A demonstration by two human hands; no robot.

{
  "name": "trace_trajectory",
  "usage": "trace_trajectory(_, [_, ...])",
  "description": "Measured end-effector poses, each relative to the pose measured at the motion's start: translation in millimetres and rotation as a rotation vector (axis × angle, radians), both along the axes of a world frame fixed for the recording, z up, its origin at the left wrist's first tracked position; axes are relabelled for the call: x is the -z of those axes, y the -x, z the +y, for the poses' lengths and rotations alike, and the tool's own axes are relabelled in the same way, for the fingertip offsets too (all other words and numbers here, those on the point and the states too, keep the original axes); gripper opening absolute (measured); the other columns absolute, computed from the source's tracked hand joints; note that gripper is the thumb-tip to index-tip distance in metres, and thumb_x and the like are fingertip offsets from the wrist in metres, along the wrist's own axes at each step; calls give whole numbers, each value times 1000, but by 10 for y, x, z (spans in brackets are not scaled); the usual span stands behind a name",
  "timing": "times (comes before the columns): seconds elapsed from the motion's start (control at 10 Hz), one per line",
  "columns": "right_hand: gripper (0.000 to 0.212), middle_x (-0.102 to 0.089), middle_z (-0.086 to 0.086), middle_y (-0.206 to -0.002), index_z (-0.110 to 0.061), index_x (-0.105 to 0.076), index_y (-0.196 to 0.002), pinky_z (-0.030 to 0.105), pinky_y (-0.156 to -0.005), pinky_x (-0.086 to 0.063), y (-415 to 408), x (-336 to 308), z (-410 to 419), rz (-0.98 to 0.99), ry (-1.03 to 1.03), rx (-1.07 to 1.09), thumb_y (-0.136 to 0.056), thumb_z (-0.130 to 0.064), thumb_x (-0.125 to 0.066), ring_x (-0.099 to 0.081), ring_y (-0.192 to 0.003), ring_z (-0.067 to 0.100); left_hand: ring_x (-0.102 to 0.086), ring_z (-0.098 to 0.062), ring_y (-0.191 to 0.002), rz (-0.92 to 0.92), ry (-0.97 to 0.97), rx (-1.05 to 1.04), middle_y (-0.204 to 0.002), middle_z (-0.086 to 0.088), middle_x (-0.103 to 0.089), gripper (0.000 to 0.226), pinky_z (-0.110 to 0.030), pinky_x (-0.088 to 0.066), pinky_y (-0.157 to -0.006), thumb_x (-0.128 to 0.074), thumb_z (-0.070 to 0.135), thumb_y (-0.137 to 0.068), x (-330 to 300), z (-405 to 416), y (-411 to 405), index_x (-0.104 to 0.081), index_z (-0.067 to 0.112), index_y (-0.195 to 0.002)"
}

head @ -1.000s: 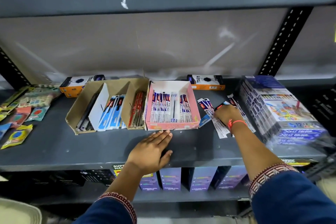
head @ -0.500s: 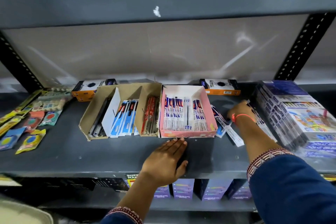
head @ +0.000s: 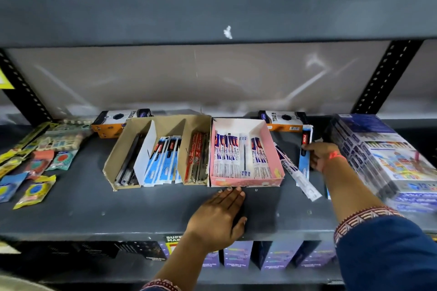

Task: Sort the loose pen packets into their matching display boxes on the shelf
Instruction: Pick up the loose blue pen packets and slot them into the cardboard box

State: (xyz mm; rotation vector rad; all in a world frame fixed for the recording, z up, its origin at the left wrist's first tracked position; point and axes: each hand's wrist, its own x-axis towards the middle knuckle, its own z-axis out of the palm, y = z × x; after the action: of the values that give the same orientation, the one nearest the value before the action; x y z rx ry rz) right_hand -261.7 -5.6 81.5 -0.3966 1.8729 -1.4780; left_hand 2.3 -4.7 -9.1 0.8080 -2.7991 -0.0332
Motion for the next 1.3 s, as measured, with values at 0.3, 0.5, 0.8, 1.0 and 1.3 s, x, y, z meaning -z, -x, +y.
trace_trajectory(0.3, [21, -57, -8, -32, -5, -59, -69, 16, -41, -45, 144, -441, 148, -46, 371, 13, -83, 11, -54, -51, -28, 1, -62, -11, -108, -76, -95, -47, -116, 4, -68, 71, -25, -48, -89, -4, 46, -97, -60, 27, -30, -68, 18, -113])
trace_trajectory(0.5, [24, -68, -5, -46, -7, -57, -71, 15, -51, -53, -487, -627, 336, -154, 541, -248, -83, 13, -52, -62, -42, 3, -38, -15, -133, -57, -25, -39, -144, -2, -43, 82, -25, -22, -108, 8, 56, -90, -95, 32, -15, -44, 13, -137])
trace_trajectory(0.8, [23, -73, 0, -59, -9, -63, -71, 16, -50, -55, -1403, -661, 704, -357, 623, -414, -79, 12, -56, -67, -50, 7, -65, -12, -102, -24, -192, -146, -116, 4, -68, 61, -18, -52, -72, -19, 48, -94, -114, 19, -345, -68, 18, -112])
trace_trajectory(1.0, [21, -64, -5, -47, -12, -65, -63, 14, -45, -47, -1804, -804, 917, -279, 668, -507, -63, 8, -69, -60, -44, 5, -60, -7, -109, -102, -187, -294, -126, 3, -61, 88, -17, -51, -74, 10, 55, -92, -203, -9, -700, -65, 18, -117])
trace_trajectory(1.3, [12, -66, -3, -50, -10, -63, -64, 14, -45, -48, -1993, -934, 945, -239, 664, -564, -54, -6, -68, -61, -43, 6, -23, -15, -139, -179, -176, -296, -157, 0, -11, 49, -26, -29, -106, -31, 29, -101, -392, 107, -660, -19, 15, -147])
